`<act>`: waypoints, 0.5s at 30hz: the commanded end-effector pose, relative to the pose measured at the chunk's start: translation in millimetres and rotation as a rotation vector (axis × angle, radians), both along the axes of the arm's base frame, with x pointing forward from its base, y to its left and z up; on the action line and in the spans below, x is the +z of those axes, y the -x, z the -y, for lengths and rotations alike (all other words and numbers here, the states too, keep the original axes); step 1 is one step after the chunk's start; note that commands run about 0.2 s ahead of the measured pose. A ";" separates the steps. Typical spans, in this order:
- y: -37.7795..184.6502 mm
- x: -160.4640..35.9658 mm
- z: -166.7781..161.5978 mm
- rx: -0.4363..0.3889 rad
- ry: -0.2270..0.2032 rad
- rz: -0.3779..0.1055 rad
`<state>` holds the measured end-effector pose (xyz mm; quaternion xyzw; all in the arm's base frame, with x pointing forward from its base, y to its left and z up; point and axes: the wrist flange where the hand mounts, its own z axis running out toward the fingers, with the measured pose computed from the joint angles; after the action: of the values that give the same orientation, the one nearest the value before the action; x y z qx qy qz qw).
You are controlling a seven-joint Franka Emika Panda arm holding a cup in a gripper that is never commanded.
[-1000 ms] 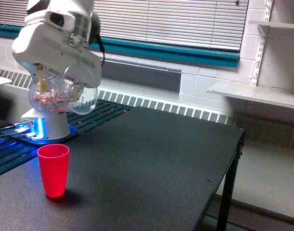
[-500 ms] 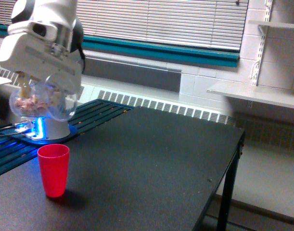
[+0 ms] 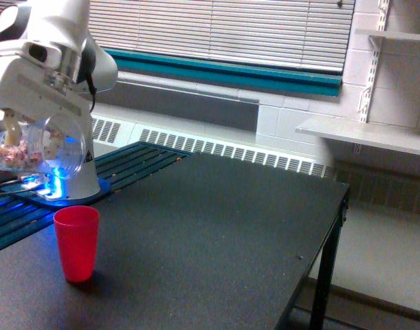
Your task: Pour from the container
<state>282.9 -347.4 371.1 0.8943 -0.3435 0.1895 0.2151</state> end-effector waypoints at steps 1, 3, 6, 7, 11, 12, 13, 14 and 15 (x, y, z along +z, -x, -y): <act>18.4 -20.6 -10.5 0.023 -0.005 -0.027; 23.9 -26.6 -13.5 0.019 -0.007 -0.031; 31.2 -36.7 -19.6 0.024 -0.010 -0.044; 34.0 -40.4 -21.9 0.022 -0.013 -0.046; 42.5 -48.8 -27.2 0.029 -0.009 -0.062; 44.2 -50.4 -28.2 0.033 -0.006 -0.068; 46.4 -52.6 -29.5 0.036 -0.004 -0.073; 48.8 -54.9 -30.7 0.039 -0.002 -0.081; 51.3 -57.3 -31.9 0.038 -0.002 -0.087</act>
<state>242.1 -317.2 317.0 0.9184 -0.2894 0.1469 0.2261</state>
